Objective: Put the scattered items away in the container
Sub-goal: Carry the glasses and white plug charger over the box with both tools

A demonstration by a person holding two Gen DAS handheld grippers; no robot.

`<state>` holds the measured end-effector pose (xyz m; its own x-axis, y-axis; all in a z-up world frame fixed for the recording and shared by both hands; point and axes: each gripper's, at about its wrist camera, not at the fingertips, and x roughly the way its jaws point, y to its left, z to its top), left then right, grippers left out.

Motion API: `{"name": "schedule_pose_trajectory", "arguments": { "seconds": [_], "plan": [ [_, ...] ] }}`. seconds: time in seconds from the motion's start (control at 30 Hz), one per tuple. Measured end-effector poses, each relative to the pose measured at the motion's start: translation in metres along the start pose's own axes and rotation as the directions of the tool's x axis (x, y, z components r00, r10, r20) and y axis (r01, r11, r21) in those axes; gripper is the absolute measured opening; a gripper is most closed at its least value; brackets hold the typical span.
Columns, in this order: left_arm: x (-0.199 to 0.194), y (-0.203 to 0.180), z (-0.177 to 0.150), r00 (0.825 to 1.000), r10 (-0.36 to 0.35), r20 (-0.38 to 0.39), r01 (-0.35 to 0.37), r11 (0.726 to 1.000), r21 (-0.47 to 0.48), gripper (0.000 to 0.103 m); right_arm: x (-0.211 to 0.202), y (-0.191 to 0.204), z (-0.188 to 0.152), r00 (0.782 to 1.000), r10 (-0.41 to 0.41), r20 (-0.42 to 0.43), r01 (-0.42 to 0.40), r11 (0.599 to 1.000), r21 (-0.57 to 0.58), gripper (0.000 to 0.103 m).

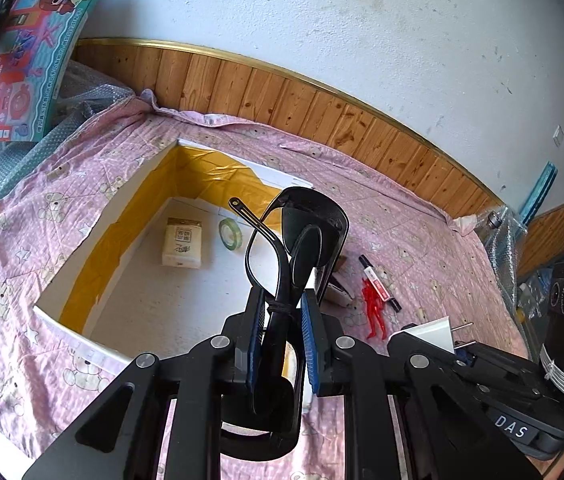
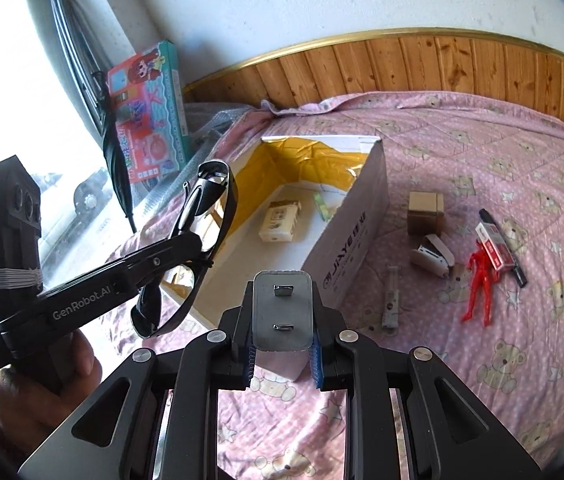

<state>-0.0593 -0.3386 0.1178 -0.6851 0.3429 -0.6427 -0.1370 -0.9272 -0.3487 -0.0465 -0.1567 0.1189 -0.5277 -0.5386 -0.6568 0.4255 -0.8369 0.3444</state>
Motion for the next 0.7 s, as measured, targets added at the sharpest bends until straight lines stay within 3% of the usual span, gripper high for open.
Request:
{"name": "schedule_pose_trajectory", "arguments": {
  "seconds": [0.3, 0.7],
  "plan": [
    [0.000, 0.031, 0.010, 0.994, 0.111, -0.004, -0.111, 0.993, 0.027, 0.019, 0.018, 0.035, 0.023, 1.000, 0.029, -0.007, -0.030, 0.996, -0.084, 0.022],
    [0.015, 0.057, 0.024, 0.983, 0.178, -0.054, -0.175, 0.984, 0.044, 0.019, 0.068, 0.059, 0.035, 0.994, 0.043, -0.103, -0.058, 0.986, -0.153, 0.022]
  ]
}}
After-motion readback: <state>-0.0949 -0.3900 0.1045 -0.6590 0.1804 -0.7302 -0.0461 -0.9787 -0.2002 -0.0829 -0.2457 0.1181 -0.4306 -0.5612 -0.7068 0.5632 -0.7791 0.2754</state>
